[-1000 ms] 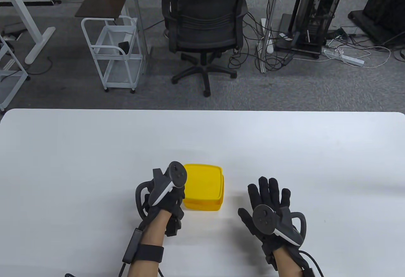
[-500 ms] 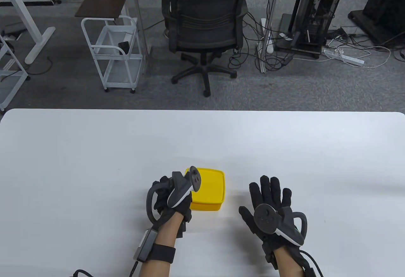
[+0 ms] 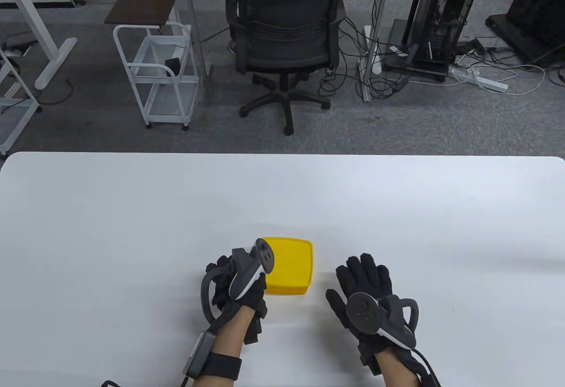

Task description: Cover the plastic food container

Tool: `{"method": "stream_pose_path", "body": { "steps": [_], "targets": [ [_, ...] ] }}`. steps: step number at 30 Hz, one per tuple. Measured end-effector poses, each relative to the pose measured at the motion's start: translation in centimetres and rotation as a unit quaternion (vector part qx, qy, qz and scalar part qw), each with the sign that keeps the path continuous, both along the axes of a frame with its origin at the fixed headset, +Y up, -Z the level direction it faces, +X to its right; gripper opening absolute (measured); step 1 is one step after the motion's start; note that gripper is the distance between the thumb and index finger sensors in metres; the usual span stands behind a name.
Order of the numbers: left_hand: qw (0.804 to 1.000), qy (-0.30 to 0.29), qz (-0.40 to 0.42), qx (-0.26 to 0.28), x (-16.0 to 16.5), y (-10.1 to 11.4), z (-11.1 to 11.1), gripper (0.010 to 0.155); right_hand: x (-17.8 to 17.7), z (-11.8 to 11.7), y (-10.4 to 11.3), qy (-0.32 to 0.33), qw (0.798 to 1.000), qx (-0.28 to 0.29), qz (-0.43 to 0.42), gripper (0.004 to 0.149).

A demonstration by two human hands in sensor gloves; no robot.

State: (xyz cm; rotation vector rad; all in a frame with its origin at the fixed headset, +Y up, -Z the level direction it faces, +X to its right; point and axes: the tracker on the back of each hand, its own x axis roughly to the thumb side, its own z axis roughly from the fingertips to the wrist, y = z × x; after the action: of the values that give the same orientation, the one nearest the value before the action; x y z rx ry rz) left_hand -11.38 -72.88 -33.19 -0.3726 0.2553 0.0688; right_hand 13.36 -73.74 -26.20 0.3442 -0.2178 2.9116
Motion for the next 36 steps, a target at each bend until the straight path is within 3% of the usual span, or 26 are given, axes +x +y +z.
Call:
{"method": "stream_pose_path", "body": {
  "steps": [2,6,11,18,27,30,36],
  "targets": [
    [0.999,0.006,0.034,-0.025,-0.2,0.0,0.4,0.062,-1.3,-0.4,0.2,-0.006,1.0,0.007,0.005,0.058],
    [0.999,0.008,0.044,-0.021,-0.3,-0.5,0.5,0.063,-3.4,-2.5,0.7,-0.1,0.994,-0.031,0.012,0.056],
    [0.997,0.015,0.077,-0.011,-0.8,-0.9,0.2,0.058,-4.8,-4.4,-0.6,-0.188,0.978,-0.074,-0.06,0.052],
    [0.993,0.027,0.113,-0.007,-1.2,-1.4,-0.2,0.046,-5.4,-4.5,-2.0,-0.191,0.975,-0.086,-0.069,0.039],
    [0.987,0.009,0.156,-0.033,-1.9,-2.1,-0.6,0.045,-5.3,-4.9,-2.6,-0.187,0.967,-0.13,-0.113,0.038],
    [0.991,0.002,0.13,-0.026,-1.6,-2.0,-0.7,0.044,-5.5,-5.0,-2.4,-0.176,0.97,-0.14,-0.093,0.039],
    [0.994,-0.016,0.105,-0.016,-1.5,-1.9,-0.5,0.044,-6.2,-4.7,-2.4,-0.166,0.981,-0.096,-0.036,0.039]
  ]
}}
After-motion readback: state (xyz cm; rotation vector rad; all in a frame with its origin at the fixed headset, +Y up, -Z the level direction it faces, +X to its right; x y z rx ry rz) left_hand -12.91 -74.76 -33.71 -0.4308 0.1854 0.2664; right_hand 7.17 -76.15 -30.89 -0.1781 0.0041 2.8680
